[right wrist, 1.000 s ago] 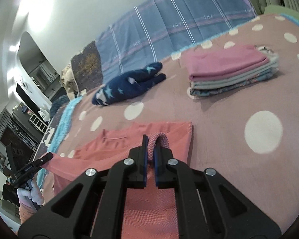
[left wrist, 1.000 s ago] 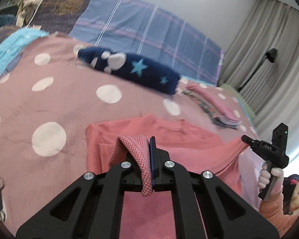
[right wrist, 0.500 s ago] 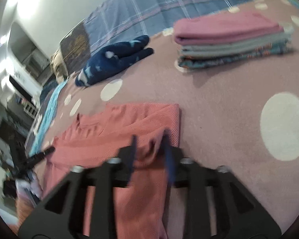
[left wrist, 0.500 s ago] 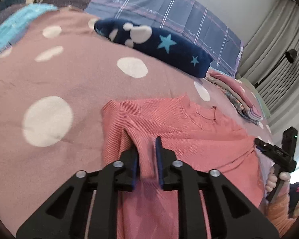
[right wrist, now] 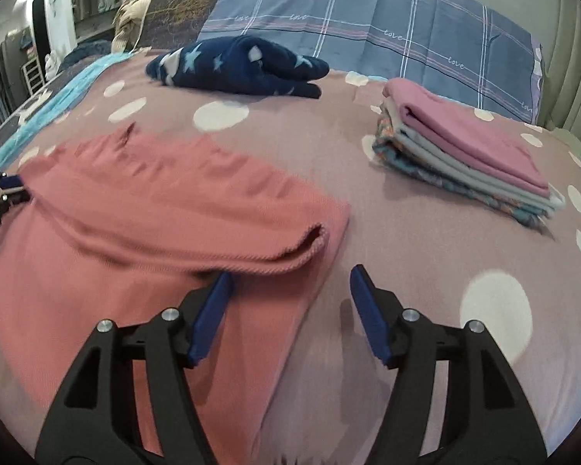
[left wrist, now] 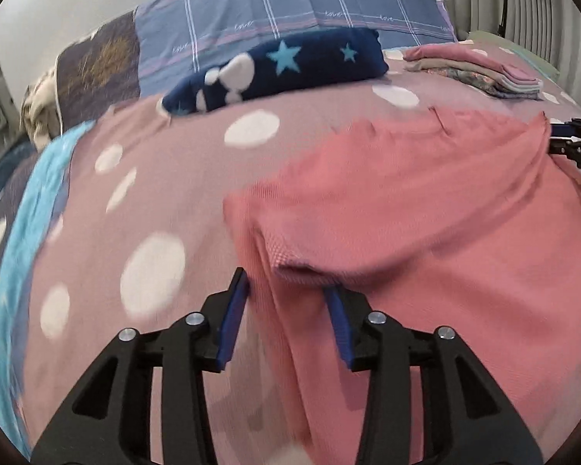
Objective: Fold small clothes
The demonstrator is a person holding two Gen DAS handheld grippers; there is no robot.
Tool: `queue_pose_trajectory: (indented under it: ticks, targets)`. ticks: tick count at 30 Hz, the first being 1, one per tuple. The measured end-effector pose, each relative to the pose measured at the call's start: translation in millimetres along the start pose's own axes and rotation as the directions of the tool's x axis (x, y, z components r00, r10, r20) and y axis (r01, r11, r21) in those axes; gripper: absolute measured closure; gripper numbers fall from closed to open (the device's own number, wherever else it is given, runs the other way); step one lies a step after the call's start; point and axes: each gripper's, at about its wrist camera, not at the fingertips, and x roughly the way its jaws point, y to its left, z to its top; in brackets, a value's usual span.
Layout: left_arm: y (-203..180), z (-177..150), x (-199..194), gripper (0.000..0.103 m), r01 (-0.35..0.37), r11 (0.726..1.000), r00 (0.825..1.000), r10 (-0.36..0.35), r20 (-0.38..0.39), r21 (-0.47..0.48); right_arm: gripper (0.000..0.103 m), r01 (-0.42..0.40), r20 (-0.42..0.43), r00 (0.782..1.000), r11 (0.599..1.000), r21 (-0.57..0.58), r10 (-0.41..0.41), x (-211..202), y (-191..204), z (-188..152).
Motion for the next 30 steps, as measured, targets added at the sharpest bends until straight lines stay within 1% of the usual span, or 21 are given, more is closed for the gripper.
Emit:
queue_pose_trajectory:
  ticks: [2,3,5,7,9,10,11,14,15,16,17,18,19,20,21,22,24,26,30]
  targets:
    - [10,17,11,0.059,-0.017,0.999,1.0,0.017,0.019,-0.028,0.039,0.015,0.005,1.0,0.999,0.042,-0.015,8,-9,11]
    - [16,24,16,0.059,-0.009,0.998,1.0,0.01,0.019,-0.059,0.039,0.009,0.007,1.0,0.997,0.074,-0.009,11,-15,16]
    - [30,31,23,0.059,0.025,0.991,0.999,-0.021,0.025,-0.13,0.039,-0.035,0.013,0.999,0.985,0.169,0.034,16,-30,23]
    - [37,34,30,0.059,0.056,0.985,0.998,-0.053,0.025,-0.165,0.039,-0.068,0.025,0.998,0.975,0.214,0.064,17,-39,26]
    - [41,33,37,0.059,0.115,0.974,0.993,-0.115,0.012,-0.194,0.041,-0.089,0.032,0.996,0.97,0.225,0.084,18,-43,27]
    - [45,32,44,0.059,0.161,0.963,0.986,-0.166,-0.003,-0.218,0.041,-0.108,0.034,0.994,0.967,0.232,0.103,19,-45,27]
    - [46,33,48,0.059,0.185,0.954,0.981,-0.192,-0.008,-0.237,0.042,-0.123,0.034,0.992,0.963,0.239,0.118,20,-47,27]
    - [48,36,55,0.059,0.236,0.931,0.969,-0.245,0.0,-0.277,0.048,-0.172,0.043,0.985,0.95,0.261,0.167,24,-51,30]
    - [48,39,56,0.061,0.247,0.926,0.967,-0.257,0.005,-0.285,0.052,-0.178,0.046,0.984,0.948,0.263,0.172,24,-51,32]
    - [48,42,58,0.071,0.265,0.919,0.962,-0.273,0.013,-0.291,0.056,-0.176,0.046,0.984,0.949,0.261,0.17,25,-50,34]
    - [47,43,58,0.078,0.273,0.916,0.96,-0.281,0.018,-0.292,0.057,-0.178,0.045,0.984,0.95,0.257,0.172,25,-49,35]
    - [46,45,60,0.094,0.281,0.915,0.957,-0.288,0.019,-0.29,0.059,-0.184,0.046,0.983,0.95,0.253,0.179,26,-47,37]
    - [44,46,60,0.099,0.284,0.916,0.956,-0.291,0.019,-0.284,0.063,-0.192,0.043,0.981,0.95,0.246,0.187,27,-45,39]
    - [43,47,60,0.099,0.278,0.92,0.959,-0.283,0.022,-0.276,0.066,-0.187,0.04,0.982,0.953,0.239,0.183,28,-43,39]
    - [40,47,57,0.099,0.267,0.928,0.963,-0.269,0.028,-0.261,0.079,-0.178,0.034,0.984,0.958,0.226,0.175,29,-40,40]
    - [37,47,53,0.099,0.255,0.937,0.967,-0.253,0.039,-0.24,0.095,-0.169,0.031,0.986,0.963,0.21,0.167,29,-38,41]
    - [33,47,40,0.099,0.229,0.951,0.973,-0.22,0.067,-0.207,0.095,-0.166,0.044,0.986,0.965,0.205,0.161,24,-37,42]
    - [32,48,27,0.099,0.209,0.959,0.976,-0.194,0.097,-0.19,0.095,-0.159,0.096,0.985,0.967,0.201,0.142,10,-37,42]
    - [36,52,3,0.099,0.211,0.96,0.97,-0.182,0.159,-0.183,0.096,-0.161,0.164,0.978,0.965,0.207,0.128,-11,-41,44]
